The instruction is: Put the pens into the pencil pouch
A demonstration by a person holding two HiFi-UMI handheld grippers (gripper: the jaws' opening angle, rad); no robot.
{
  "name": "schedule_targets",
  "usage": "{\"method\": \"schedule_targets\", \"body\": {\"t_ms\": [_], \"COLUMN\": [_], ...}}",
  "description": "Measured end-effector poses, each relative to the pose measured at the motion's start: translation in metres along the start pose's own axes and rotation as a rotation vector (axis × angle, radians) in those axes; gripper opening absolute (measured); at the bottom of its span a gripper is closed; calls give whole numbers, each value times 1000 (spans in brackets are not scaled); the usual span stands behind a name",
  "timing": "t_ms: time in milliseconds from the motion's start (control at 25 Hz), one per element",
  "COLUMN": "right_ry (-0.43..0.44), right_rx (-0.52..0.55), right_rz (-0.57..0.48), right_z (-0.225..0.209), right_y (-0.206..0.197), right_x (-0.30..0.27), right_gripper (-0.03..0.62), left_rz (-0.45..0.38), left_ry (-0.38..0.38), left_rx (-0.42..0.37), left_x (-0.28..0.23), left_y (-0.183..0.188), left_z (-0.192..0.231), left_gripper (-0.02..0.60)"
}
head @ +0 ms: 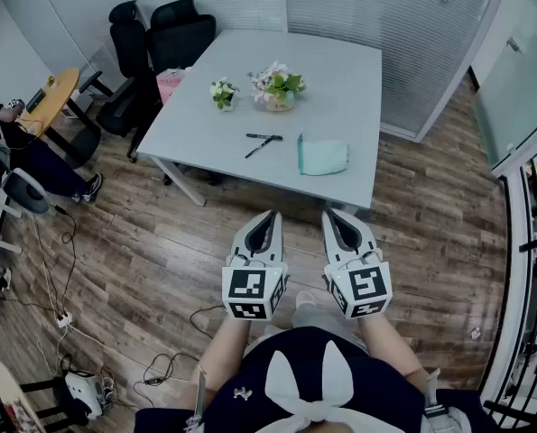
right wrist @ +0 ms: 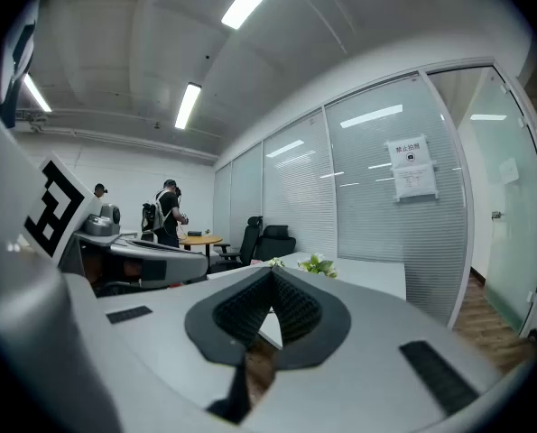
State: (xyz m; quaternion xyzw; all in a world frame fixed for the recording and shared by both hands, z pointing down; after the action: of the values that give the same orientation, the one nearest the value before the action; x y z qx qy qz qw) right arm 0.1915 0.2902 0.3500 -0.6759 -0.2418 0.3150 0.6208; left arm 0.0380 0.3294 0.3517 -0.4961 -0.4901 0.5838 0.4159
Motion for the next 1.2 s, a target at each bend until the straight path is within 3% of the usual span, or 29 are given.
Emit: {"method": "schedule_targets", "body": {"t_ms": [440, 520, 600, 720, 1200], "right_ry": [52, 60, 64, 42, 21], "right_rx": [-12, -24, -34, -37, -87], "right_rz": [-6, -3, 1, 10, 110], "right_z": [-43, -48, -52, -60, -83], "right_y": [-3, -4, -4, -7, -23], "right_x": [-25, -28, -30, -31, -80], "right_gripper": [8, 80, 154, 249, 268], "left_rz": [8, 5, 10, 26, 68], "left_ry": [31, 31, 23, 25, 37], "left_rx": [-14, -33, -38, -58, -36], "left_x": [-43, -46, -48, -52, -92], "left_y": [1, 1, 0, 0, -6], "left_z": [-13, -14, -15, -17, 23], "left_gripper": [25, 53, 155, 221, 244]}}
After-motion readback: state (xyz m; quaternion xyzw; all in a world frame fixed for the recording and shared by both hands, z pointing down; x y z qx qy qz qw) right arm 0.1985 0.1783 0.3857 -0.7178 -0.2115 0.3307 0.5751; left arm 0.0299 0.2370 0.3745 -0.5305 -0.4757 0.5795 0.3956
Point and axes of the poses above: the fingertips, and each gripper's own axes: x backward along the fingers, z to its left, y out of its top, the point moved 7 cm from there along x, backward along the fingers, and after that the axes turned 3 degrees about -x, right-handed, at the moved point
